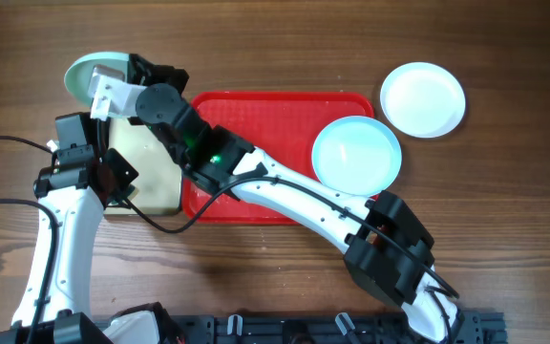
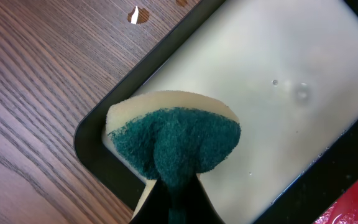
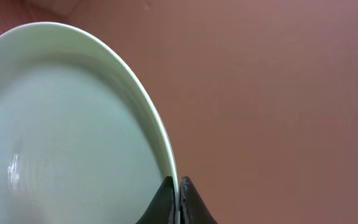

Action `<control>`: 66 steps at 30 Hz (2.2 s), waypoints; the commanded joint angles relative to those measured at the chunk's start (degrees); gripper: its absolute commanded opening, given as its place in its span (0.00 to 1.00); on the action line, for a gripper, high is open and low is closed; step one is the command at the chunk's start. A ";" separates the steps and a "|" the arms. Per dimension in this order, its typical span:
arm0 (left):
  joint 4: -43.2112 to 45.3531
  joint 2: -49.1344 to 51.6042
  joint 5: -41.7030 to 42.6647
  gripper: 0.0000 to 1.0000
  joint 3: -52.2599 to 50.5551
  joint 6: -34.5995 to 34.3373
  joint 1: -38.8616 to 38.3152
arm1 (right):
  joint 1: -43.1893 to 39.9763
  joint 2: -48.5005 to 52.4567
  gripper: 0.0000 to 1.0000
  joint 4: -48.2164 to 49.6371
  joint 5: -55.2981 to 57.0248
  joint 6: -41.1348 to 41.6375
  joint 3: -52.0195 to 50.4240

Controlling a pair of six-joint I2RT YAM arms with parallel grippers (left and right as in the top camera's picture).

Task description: Clean dirty plates on tray and stack at the side

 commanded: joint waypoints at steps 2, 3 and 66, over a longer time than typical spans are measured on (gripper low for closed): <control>0.17 -0.94 -0.52 0.04 -0.26 -0.31 0.24 | -2.05 1.03 0.04 -5.42 -0.26 18.71 1.22; 0.17 -0.94 -0.52 0.04 -0.26 -0.33 0.24 | -2.95 1.03 0.04 -7.87 -0.28 23.39 1.22; 0.44 -0.94 -0.50 0.04 -0.48 0.09 0.20 | -74.86 -6.60 0.04 -58.23 -29.75 59.12 -12.44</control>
